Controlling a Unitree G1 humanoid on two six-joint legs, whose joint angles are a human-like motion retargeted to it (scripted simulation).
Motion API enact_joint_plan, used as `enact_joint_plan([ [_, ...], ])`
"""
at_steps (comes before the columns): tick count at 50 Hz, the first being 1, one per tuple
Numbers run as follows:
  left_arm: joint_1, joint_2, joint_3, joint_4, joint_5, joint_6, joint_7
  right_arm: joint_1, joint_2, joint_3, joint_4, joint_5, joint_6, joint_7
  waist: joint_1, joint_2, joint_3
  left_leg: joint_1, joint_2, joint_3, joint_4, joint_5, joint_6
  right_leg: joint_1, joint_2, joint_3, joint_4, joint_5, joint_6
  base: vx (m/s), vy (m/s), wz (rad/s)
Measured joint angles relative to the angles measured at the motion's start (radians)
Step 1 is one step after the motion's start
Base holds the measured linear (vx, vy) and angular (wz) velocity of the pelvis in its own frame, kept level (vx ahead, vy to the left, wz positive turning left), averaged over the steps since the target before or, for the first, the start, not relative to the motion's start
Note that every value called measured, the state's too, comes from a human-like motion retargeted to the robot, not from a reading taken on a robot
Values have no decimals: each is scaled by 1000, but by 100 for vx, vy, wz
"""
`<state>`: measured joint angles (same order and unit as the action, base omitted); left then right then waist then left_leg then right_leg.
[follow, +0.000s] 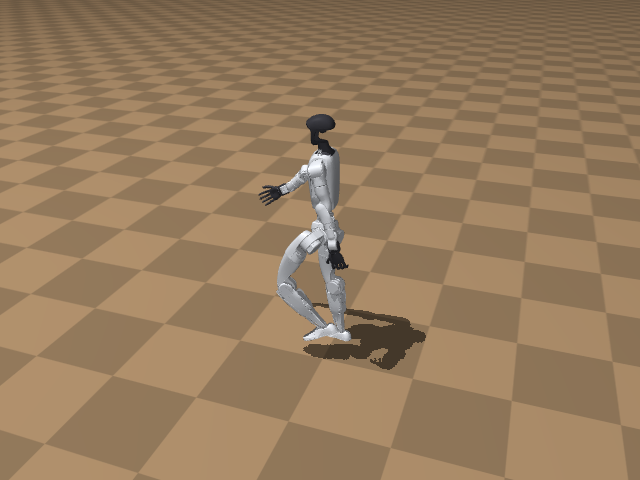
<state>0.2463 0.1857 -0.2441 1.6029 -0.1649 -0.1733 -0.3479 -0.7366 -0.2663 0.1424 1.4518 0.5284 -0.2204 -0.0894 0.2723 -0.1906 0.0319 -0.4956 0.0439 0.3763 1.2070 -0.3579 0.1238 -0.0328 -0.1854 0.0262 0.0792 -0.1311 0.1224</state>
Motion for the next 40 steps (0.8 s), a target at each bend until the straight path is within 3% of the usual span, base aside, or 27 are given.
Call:
enact_joint_plan([
  [5,193,2,-38,-33,-104,-11,10,-184,-8,51,-13,-14,-43,-66,77,-12,-26,-41,-15,13,-595,176,-47,59,1,62,-16,-34,34,75,10,-88],
  [8,204,-14,-17,-22,-163,-58,69,-223,14,46,-18,0,-93,-104,131,54,20,137,10,35,-1085,283,-92,191,47,114,-30,-54,48,86,22,-125],
  [10,177,-28,14,-12,-191,-92,111,-211,36,39,-23,21,-121,-116,148,103,47,234,38,55,-1276,282,-132,282,76,142,-32,-64,55,90,30,-95],
  [13,97,-52,29,-15,-266,-160,168,-124,88,47,-24,65,-173,-130,129,106,49,288,32,97,-1294,215,-110,340,57,161,8,-49,57,88,35,-39],
  [17,-78,-64,28,-13,-325,-159,163,107,146,12,10,-62,-114,-83,58,133,19,406,27,141,-1294,222,-164,352,87,142,203,78,34,92,40,21],
  [20,-265,-52,9,-3,-259,-153,161,331,161,5,49,-117,-82,-14,-19,167,-19,467,33,84,-1294,238,-171,212,130,61,570,220,2,86,38,75],
  [22,-423,-26,4,-2,-190,-118,188,471,155,-4,84,-146,-37,17,-57,168,-44,479,19,44,-1294,236,-159,40,118,4,846,255,-38,76,31,74],
  [25,-686,24,41,-13,-84,-47,236,658,134,-23,132,-185,36,63,-107,168,-41,512,-7,-5,-1268,203,-166,-172,85,-50,1128,136,-121,73,28,75],
  [28,-922,69,87,-52,-69,-8,259,821,101,-25,155,-210,74,121,-174,188,-25,550,-20,-62,-1228,155,-177,-326,67,-100,1216,35,-174,72,24,88],
  [34,-1247,138,33,-132,-148,-38,267,1058,33,-9,153,-188,72,212,-338,242,-16,645,-15,-178,-1207,78,-191,-487,70,-217,944,-32,-176,74,12,102],
  [40,-1401,149,-58,-151,-201,-78,263,1113,31,-13,170,-174,92,220,-423,201,-4,779,-61,-262,-1213,38,-205,-381,78,-268,128,176,-68,79,-4,77],
])
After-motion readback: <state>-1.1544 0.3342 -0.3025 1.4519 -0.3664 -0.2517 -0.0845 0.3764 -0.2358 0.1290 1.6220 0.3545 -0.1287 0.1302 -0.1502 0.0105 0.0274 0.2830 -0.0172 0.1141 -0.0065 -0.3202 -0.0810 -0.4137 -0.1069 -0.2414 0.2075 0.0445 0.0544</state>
